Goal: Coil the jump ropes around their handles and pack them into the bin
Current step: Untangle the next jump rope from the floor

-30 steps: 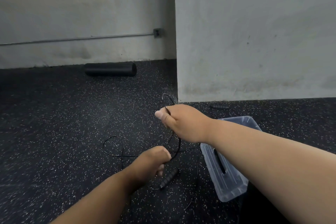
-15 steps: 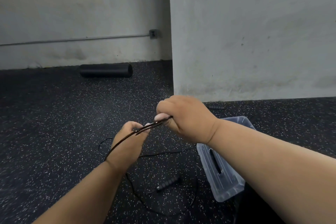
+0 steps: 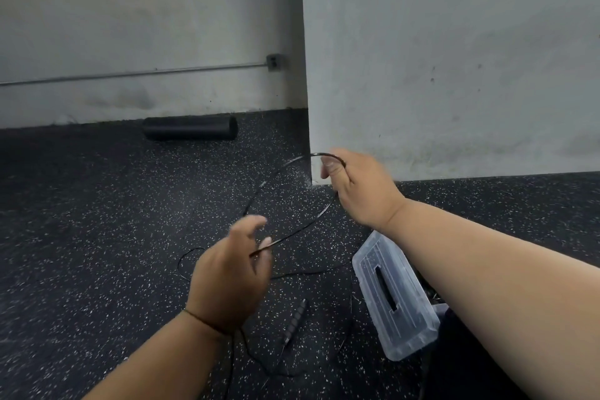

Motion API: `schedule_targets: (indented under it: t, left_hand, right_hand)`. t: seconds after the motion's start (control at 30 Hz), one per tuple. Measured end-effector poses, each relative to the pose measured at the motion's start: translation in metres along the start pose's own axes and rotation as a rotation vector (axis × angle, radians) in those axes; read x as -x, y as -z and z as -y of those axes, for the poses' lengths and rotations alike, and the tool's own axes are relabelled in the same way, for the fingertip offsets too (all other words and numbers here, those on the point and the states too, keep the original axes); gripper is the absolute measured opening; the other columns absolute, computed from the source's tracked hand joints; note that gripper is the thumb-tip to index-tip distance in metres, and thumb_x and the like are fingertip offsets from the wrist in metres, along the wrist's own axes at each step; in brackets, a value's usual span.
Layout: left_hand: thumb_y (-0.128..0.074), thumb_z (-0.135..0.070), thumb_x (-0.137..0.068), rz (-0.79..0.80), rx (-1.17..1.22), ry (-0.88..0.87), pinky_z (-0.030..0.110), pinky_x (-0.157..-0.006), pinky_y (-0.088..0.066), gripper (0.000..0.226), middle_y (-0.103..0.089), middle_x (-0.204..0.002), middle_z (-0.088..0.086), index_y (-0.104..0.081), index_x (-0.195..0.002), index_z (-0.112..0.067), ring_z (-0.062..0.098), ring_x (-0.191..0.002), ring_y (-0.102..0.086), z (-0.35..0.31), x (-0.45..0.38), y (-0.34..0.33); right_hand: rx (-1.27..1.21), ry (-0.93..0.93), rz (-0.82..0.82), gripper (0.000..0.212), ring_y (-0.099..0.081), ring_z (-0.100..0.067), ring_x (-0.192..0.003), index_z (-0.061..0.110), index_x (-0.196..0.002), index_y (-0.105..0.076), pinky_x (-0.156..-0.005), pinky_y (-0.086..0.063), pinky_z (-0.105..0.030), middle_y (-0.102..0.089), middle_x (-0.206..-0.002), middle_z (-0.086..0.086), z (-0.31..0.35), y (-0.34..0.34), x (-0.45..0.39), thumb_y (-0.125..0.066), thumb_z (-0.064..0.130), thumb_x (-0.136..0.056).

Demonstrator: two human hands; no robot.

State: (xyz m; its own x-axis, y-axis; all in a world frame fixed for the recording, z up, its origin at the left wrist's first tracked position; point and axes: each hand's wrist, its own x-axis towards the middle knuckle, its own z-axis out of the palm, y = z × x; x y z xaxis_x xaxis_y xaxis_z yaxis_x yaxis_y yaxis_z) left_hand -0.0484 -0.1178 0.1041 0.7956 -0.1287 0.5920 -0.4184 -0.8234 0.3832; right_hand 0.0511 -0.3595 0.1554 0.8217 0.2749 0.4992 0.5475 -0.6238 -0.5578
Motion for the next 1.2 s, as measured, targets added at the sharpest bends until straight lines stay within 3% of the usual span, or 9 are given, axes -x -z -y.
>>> schedule_targets:
  t: [0.13, 0.27, 0.43, 0.53, 0.67, 0.83, 0.93, 1.07, 1.2]
  left_hand:
    - [-0.086, -0.037, -0.084, 0.117, 0.085, 0.49, 0.03, -0.056, -0.043, 0.096, -0.049, -0.074, -0.006, -0.023, -0.156, -0.032, 0.012, -0.062, -0.049, 0.011, -0.012, 0.003]
    - [-0.062, -0.049, -0.102, 0.365, 0.189, 0.537, 0.036, -0.051, -0.037, 0.013, -0.052, -0.057, -0.009, -0.066, -0.107, -0.038, 0.006, -0.05, -0.041, 0.016, -0.009, -0.006]
    - [-0.038, -0.051, -0.109, 0.285, 0.395, 0.635, 0.03, -0.051, -0.031, 0.053, -0.043, -0.051, -0.007, -0.067, -0.079, -0.019, 0.01, -0.046, -0.036, 0.014, -0.016, -0.006]
    - [-0.032, -0.061, -0.106, 0.258, 0.581, 0.597, 0.032, -0.055, -0.033, 0.06, -0.042, -0.062, -0.002, -0.057, -0.078, -0.014, 0.014, -0.055, -0.036, 0.007, -0.028, 0.001]
    - [-0.034, -0.062, -0.102, 0.186, 0.93, 0.63, 0.029, -0.055, -0.033, 0.055, -0.037, -0.063, -0.004, -0.053, -0.081, -0.015, 0.012, -0.055, -0.032, -0.007, -0.038, 0.008]
    - [-0.033, -0.055, -0.107, 0.057, 1.201, 0.701, 0.023, -0.051, -0.03, 0.051, -0.035, -0.061, -0.006, -0.053, -0.082, -0.016, 0.009, -0.054, -0.028, -0.006, -0.053, 0.02]
    - [-0.04, -0.059, -0.102, 0.044, 1.126, 0.728, 0.028, -0.066, -0.043, 0.051, -0.051, -0.072, -0.004, -0.061, -0.1, -0.012, 0.011, -0.067, -0.045, 0.005, -0.053, 0.023]
    - [-0.057, -0.082, -0.083, 0.408, 0.75, 0.757, 0.049, -0.12, -0.036, 0.095, -0.051, -0.143, -0.008, -0.031, -0.159, -0.032, 0.02, -0.136, -0.047, 0.031, -0.034, 0.011]
    - [-0.071, -0.061, -0.088, 0.723, 0.808, 0.775, 0.038, -0.119, -0.026, 0.085, -0.046, -0.157, -0.013, -0.029, -0.16, -0.042, 0.01, -0.142, -0.042, 0.024, -0.011, -0.007]
  right_hand:
    - [0.113, 0.32, 0.038, 0.063, -0.049, -0.02, -0.059, 0.017, -0.083, -0.055, -0.051, -0.043, -0.038, -0.053, -0.068, 0.004, 0.008, -0.005, 0.002, -0.016, 0.06, -0.107]
    - [0.184, 0.463, -0.02, 0.069, -0.052, -0.024, -0.063, 0.013, -0.085, -0.061, -0.054, -0.044, -0.037, -0.058, -0.073, 0.0, 0.021, -0.012, 0.006, -0.015, 0.059, -0.108]
    - [-0.07, 0.027, 0.109, 0.041, -0.056, -0.011, -0.068, 0.026, -0.117, -0.057, -0.066, -0.054, -0.041, -0.062, -0.083, 0.006, 0.019, -0.017, 0.012, -0.05, 0.062, -0.098]
    - [-0.275, -0.287, 0.51, 0.062, -0.062, -0.009, -0.083, 0.03, -0.146, -0.044, -0.074, -0.058, -0.036, -0.064, -0.114, 0.006, 0.015, -0.034, 0.023, -0.059, 0.063, -0.096]
    - [-0.39, -0.34, 0.883, 0.07, -0.058, -0.018, -0.125, 0.048, -0.151, -0.039, -0.102, -0.048, -0.034, -0.053, -0.146, 0.003, 0.024, -0.083, 0.052, -0.072, 0.057, -0.09]
    - [-0.277, -0.43, 1.024, 0.037, -0.051, -0.017, -0.066, 0.034, -0.113, -0.068, -0.066, -0.046, -0.036, -0.06, -0.082, 0.006, 0.029, -0.108, 0.072, -0.049, 0.063, -0.102]
    - [-0.254, -0.406, 0.93, 0.048, -0.057, -0.008, -0.07, 0.02, -0.101, -0.071, -0.072, -0.05, -0.031, -0.073, -0.104, -0.003, 0.027, -0.103, 0.07, -0.036, 0.052, -0.11]
    - [-0.452, -0.465, 0.634, 0.041, -0.073, -0.014, -0.084, 0.012, -0.097, -0.064, -0.086, -0.058, -0.032, -0.078, -0.098, -0.008, 0.038, -0.092, 0.047, -0.037, 0.04, -0.113]
    - [-0.482, -0.353, 0.419, 0.043, -0.067, -0.005, -0.072, 0.011, -0.089, -0.06, -0.073, -0.056, -0.031, -0.073, -0.081, -0.003, 0.052, -0.076, 0.025, -0.036, 0.037, -0.114]
